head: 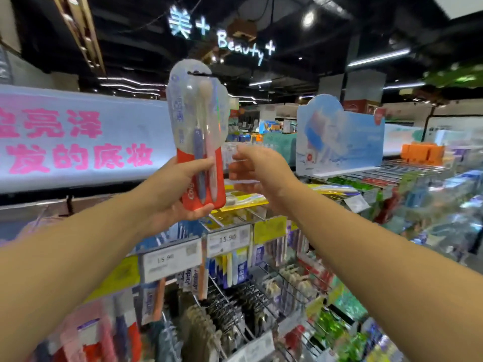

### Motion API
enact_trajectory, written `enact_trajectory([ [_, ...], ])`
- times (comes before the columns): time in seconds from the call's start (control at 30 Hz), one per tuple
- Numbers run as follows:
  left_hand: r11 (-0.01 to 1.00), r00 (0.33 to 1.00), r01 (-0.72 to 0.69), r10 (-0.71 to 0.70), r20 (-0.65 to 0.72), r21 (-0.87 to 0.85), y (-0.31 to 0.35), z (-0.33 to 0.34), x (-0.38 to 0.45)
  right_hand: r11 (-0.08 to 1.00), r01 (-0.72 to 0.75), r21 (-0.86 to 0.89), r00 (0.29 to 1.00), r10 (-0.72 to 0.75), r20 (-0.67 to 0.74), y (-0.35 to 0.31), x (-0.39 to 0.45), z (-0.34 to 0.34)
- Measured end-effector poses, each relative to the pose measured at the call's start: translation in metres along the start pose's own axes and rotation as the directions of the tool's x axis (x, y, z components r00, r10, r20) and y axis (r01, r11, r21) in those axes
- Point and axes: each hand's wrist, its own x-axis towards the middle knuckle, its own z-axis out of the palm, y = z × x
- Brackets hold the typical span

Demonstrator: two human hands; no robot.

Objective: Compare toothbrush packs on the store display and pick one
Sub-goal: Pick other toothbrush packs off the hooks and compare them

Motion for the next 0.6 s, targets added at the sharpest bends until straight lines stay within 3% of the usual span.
enact_trajectory([
  [0.1, 1.0, 0.998, 0.01, -0.01, -0.068, -0.002, -0.004, 0.017, 0.013, 0.917, 0.119, -0.381, 0.993, -0.108, 0.049, 0.019, 0.017, -0.043],
  [0.17, 1.0, 0.993, 0.002, -0.002, -0.114, 0.001, -0.006, 0.024, 0.022, 0.719, 0.169, -0.674, 0.984, -0.088, 0.153, 0.028, 0.029, -0.063],
  [0.23, 1.0, 0.988, -0.006, 0.006, -0.152, -0.003, -0.006, 0.03, 0.029, 0.525, 0.231, -0.819, 0.966, -0.026, 0.256, 0.032, 0.039, -0.074],
  [0.3, 1.0, 0.983, -0.008, 0.008, -0.181, 0.001, -0.007, 0.033, 0.033, 0.435, 0.287, -0.853, 0.94, 0.043, 0.338, 0.036, 0.048, -0.08],
  [0.43, 1.0, 0.974, -0.01, 0.015, -0.227, 0.022, -0.006, 0.034, 0.038, 0.408, 0.343, -0.846, 0.881, 0.171, 0.44, 0.045, 0.072, -0.079],
  [0.6, 0.999, 0.965, -0.028, 0.037, -0.261, 0.037, -0.002, 0.032, 0.04, 0.322, 0.421, -0.848, 0.835, 0.227, 0.501, 0.051, 0.092, -0.074],
])
